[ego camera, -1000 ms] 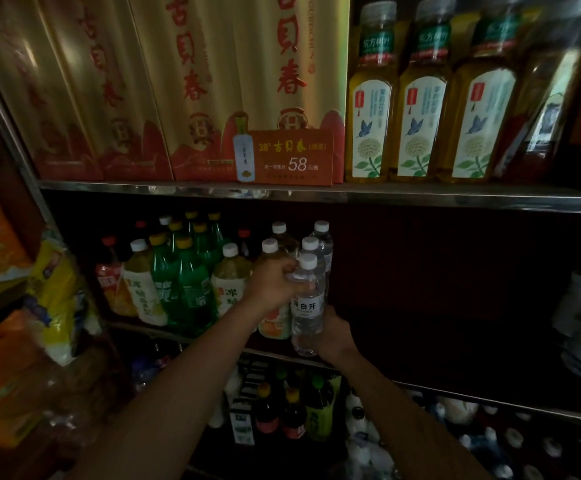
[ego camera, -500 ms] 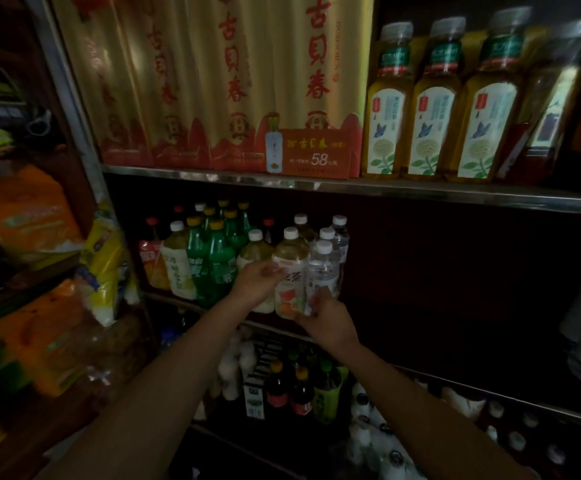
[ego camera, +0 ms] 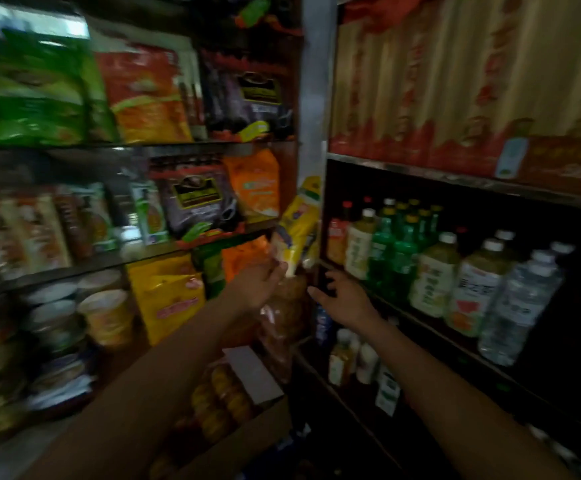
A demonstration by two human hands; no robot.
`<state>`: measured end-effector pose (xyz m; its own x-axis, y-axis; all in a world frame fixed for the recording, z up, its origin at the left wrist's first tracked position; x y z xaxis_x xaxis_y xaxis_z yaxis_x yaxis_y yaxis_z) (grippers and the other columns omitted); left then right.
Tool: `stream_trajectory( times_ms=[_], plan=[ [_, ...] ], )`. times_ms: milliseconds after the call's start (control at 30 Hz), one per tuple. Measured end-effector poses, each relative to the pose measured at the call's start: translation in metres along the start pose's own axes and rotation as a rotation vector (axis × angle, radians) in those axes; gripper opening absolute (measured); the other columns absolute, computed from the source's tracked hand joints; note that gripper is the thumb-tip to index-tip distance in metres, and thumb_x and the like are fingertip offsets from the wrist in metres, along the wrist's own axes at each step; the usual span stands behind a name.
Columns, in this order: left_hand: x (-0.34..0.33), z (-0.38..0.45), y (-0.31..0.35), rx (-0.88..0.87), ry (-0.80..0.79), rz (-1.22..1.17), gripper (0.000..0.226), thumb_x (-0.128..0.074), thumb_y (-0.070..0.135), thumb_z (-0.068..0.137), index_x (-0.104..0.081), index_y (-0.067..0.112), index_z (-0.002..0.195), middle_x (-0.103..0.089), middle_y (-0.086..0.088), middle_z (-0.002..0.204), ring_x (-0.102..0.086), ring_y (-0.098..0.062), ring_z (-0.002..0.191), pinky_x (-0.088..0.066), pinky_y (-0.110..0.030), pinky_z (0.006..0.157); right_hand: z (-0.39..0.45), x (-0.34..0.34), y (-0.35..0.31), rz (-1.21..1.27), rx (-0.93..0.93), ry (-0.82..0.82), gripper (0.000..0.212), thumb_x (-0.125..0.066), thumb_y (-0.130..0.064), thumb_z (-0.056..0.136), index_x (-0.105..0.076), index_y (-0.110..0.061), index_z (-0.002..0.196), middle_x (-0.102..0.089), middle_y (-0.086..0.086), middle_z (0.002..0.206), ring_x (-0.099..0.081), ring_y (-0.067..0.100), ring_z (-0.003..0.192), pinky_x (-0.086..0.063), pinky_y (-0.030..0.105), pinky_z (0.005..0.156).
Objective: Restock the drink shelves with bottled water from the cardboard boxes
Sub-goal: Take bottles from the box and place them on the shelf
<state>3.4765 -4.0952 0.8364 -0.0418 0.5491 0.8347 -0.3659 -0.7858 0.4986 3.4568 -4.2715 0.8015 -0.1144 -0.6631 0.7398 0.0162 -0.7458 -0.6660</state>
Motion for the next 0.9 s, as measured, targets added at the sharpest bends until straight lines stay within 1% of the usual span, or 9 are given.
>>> stream_trajectory(
  times_ms=[133,233,367,500,600,667,733,833,900],
  plan=[
    [0.053,-0.055,-0.084,0.108,0.017,0.092,0.051,-0.028,0.048,0.099,-0.06,0.008,0.103,-0.065,-0.019,0.104,-0.059,-0.032,0.102,-0.044,-0.037,0.085,-0.003,-0.068,-0.084,0.01,0.18,-0.05,0.05,-0.06,-0.044,0.09,-0.054,-0.01,0.127,-0.064,0.01,0.122,-0.058,0.026,0.115,-0.043,0.024,0.086],
    [0.096,-0.107,-0.147,0.2,0.048,0.143,0.058,-0.027,0.056,0.096,-0.062,0.011,0.102,-0.066,-0.015,0.104,-0.06,-0.031,0.1,-0.046,-0.036,0.082,-0.009,-0.132,-0.149,0.01,0.276,-0.126,0.047,-0.06,-0.046,0.089,-0.059,-0.011,0.12,-0.065,0.011,0.119,-0.061,0.029,0.11,-0.049,0.039,0.09],
    [0.152,-0.187,-0.23,0.334,0.078,0.164,0.061,-0.027,0.062,0.094,-0.062,0.012,0.095,-0.066,-0.014,0.099,-0.061,-0.03,0.095,-0.046,-0.036,0.076,-0.041,-0.219,-0.238,0.03,0.356,-0.236,0.054,-0.057,-0.048,0.091,-0.054,-0.014,0.132,-0.061,0.005,0.127,-0.058,0.024,0.115,-0.048,0.035,0.091],
    [0.196,-0.269,-0.311,0.484,0.105,0.19,0.057,-0.028,0.059,0.095,-0.06,0.012,0.091,-0.066,-0.015,0.095,-0.062,-0.03,0.092,-0.048,-0.038,0.079,-0.078,-0.297,-0.307,0.029,0.432,-0.302,0.053,-0.056,-0.051,0.09,-0.058,-0.011,0.125,-0.063,0.009,0.124,-0.057,0.027,0.115,-0.047,0.034,0.09],
    [0.218,-0.326,-0.361,0.59,0.126,0.212,0.051,-0.03,0.054,0.097,-0.059,0.012,0.09,-0.065,-0.015,0.1,-0.061,-0.03,0.096,-0.047,-0.036,0.079,-0.104,-0.35,-0.348,0.016,0.469,-0.37,0.051,-0.053,-0.052,0.091,-0.06,-0.011,0.12,-0.064,0.01,0.118,-0.059,0.026,0.107,-0.047,0.034,0.083],
    [0.228,-0.361,-0.389,0.654,0.133,0.222,0.053,-0.031,0.053,0.097,-0.063,0.012,0.099,-0.065,-0.014,0.108,-0.06,-0.03,0.103,-0.047,-0.036,0.084,-0.119,-0.387,-0.373,0.016,0.489,-0.438,0.052,-0.051,-0.054,0.091,-0.06,-0.012,0.12,-0.064,0.007,0.118,-0.059,0.024,0.106,-0.045,0.03,0.076],
    [0.231,-0.394,-0.42,0.724,0.119,0.205,0.057,-0.029,0.055,0.096,-0.064,0.013,0.109,-0.064,-0.013,0.116,-0.058,-0.03,0.109,-0.046,-0.037,0.088,-0.139,-0.427,-0.393,0.024,0.51,-0.537,0.049,-0.051,-0.052,0.093,-0.06,-0.013,0.122,-0.063,0.006,0.119,-0.059,0.023,0.107,-0.044,0.028,0.077],
    [0.225,-0.438,-0.464,0.819,0.091,0.15,0.056,-0.029,0.056,0.096,-0.064,0.015,0.113,-0.063,-0.014,0.119,-0.058,-0.029,0.111,-0.045,-0.038,0.092,-0.167,-0.485,-0.411,0.034,0.528,-0.68,0.049,-0.049,-0.052,0.093,-0.06,-0.013,0.121,-0.063,0.005,0.118,-0.059,0.022,0.105,-0.05,0.036,0.086],
    [0.216,-0.459,-0.488,0.83,0.079,0.109,0.053,-0.029,0.053,0.097,-0.059,0.021,0.126,-0.058,-0.013,0.13,-0.054,-0.028,0.119,-0.041,-0.037,0.1,-0.18,-0.524,-0.415,0.035,0.521,-0.769,0.047,-0.049,-0.051,0.094,-0.06,-0.013,0.119,-0.063,0.004,0.115,-0.06,0.021,0.103,-0.051,0.036,0.084]
  ],
)
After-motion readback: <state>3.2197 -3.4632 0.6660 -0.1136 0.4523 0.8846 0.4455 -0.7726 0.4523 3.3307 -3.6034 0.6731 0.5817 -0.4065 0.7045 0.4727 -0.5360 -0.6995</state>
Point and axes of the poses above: each hand's wrist, its own z-axis towards the middle knuckle, its own x-axis out of the back of the hand, y = z × x, the point moved 7 cm from there along z, towards the middle knuckle
